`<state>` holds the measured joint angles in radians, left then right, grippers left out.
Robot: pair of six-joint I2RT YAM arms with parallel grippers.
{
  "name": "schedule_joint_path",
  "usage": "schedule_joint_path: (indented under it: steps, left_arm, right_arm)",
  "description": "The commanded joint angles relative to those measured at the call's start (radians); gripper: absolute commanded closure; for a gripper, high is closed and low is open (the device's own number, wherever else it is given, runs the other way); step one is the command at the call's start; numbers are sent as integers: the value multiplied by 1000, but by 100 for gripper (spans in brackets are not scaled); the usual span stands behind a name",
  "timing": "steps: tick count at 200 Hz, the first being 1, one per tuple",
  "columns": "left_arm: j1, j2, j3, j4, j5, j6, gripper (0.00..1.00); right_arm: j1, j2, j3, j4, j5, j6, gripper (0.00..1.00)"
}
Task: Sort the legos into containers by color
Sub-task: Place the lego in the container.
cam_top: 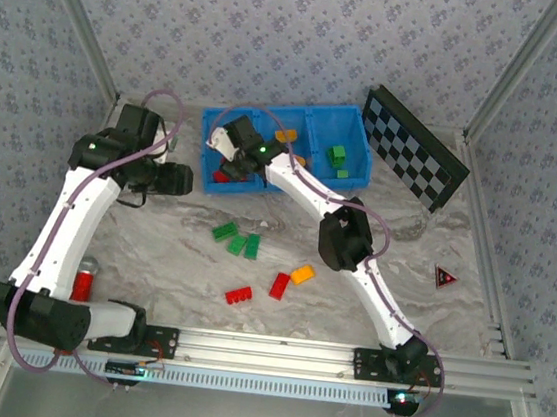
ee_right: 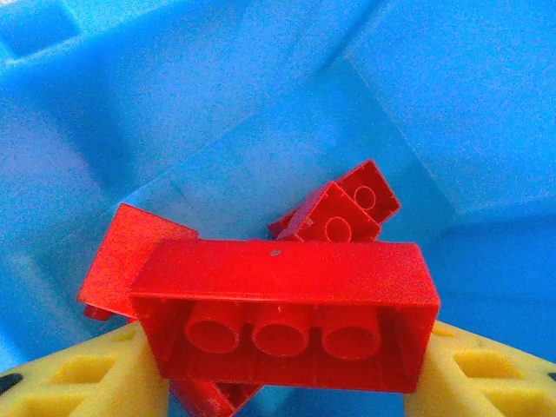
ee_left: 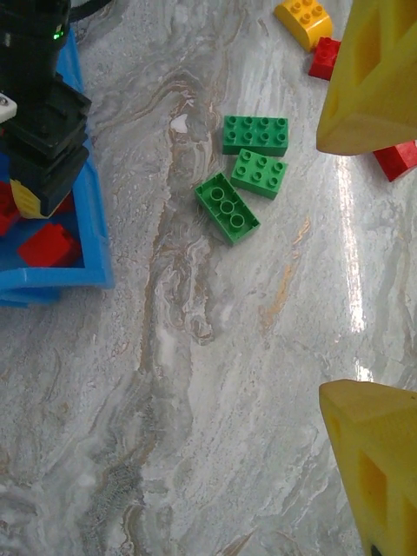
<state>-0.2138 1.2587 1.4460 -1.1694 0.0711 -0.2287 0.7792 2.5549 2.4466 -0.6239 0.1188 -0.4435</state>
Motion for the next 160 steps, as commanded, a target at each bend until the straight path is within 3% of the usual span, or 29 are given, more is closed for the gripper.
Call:
schedule_joint_path:
  steps: [1, 46, 77, 121, 136, 160]
  left_arm:
    - [7, -22, -17, 10, 27, -4, 31]
    - [1, -45, -76, 21, 67, 30, 29]
    - [-69, -92, -193, 52, 64, 77, 30]
    - [-325, -187, -343, 133, -36, 77, 29]
    - [-453, -193, -362, 161, -86, 76, 28]
    - [-582, -148, -389, 193, -116, 48, 27]
  right_arm:
    - [15, 32, 15, -13, 34, -10, 35]
    - [33, -2, 63, -34, 18, -11, 27]
    - [32, -40, 86, -40, 0, -11, 25]
    - [27, -84, 97, -67, 12, -5, 24]
    - [21, -119, 96, -84, 19, 4, 24]
    - [-2, -198, 84, -129, 38, 23, 23]
